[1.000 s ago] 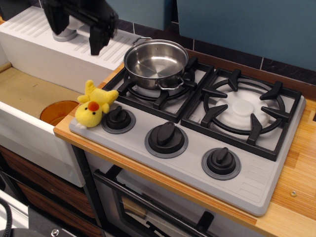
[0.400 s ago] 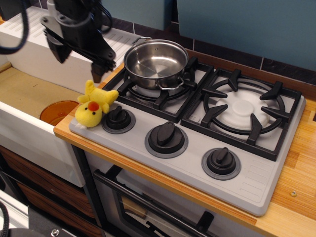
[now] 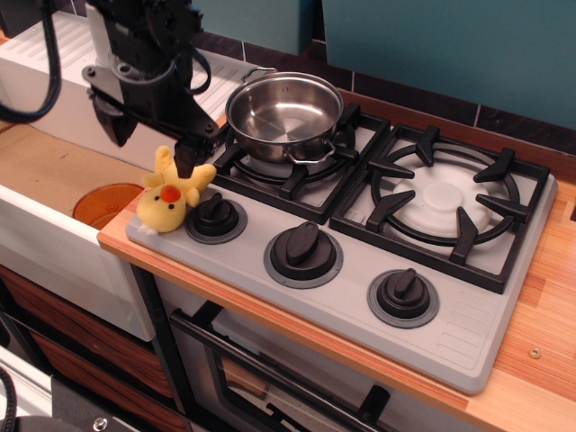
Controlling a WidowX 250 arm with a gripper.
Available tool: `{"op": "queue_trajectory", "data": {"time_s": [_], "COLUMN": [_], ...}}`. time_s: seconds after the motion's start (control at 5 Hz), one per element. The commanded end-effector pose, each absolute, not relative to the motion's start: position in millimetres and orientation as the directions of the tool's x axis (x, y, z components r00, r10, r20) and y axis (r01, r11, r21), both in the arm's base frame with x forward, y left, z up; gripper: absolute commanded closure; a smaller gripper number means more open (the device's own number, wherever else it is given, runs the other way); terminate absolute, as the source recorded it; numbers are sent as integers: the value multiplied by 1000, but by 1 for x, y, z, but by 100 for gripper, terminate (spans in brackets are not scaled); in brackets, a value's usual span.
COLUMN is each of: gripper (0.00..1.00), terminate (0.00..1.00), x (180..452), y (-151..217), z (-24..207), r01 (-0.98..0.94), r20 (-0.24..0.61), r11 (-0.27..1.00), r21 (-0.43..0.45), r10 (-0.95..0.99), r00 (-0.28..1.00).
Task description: Put pan on stove and put stuffedduck in pan
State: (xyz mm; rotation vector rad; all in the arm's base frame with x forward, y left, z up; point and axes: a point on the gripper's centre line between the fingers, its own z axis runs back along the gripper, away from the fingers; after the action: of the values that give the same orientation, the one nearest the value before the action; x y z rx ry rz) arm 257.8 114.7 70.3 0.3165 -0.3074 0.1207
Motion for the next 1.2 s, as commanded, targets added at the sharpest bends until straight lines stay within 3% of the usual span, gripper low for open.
{"op": "queue_trajectory", "data": {"time_s": [0.0, 1.0], "gripper": [0, 0], "terminate": [0, 0], "x": [257, 260], "y": [110, 113], "z": [55, 49], "r01": [-183, -199], "r20": [348, 345], "r11": [949, 951], "r21": [256, 237], "r10": [87, 110], "r00": [934, 932]}}
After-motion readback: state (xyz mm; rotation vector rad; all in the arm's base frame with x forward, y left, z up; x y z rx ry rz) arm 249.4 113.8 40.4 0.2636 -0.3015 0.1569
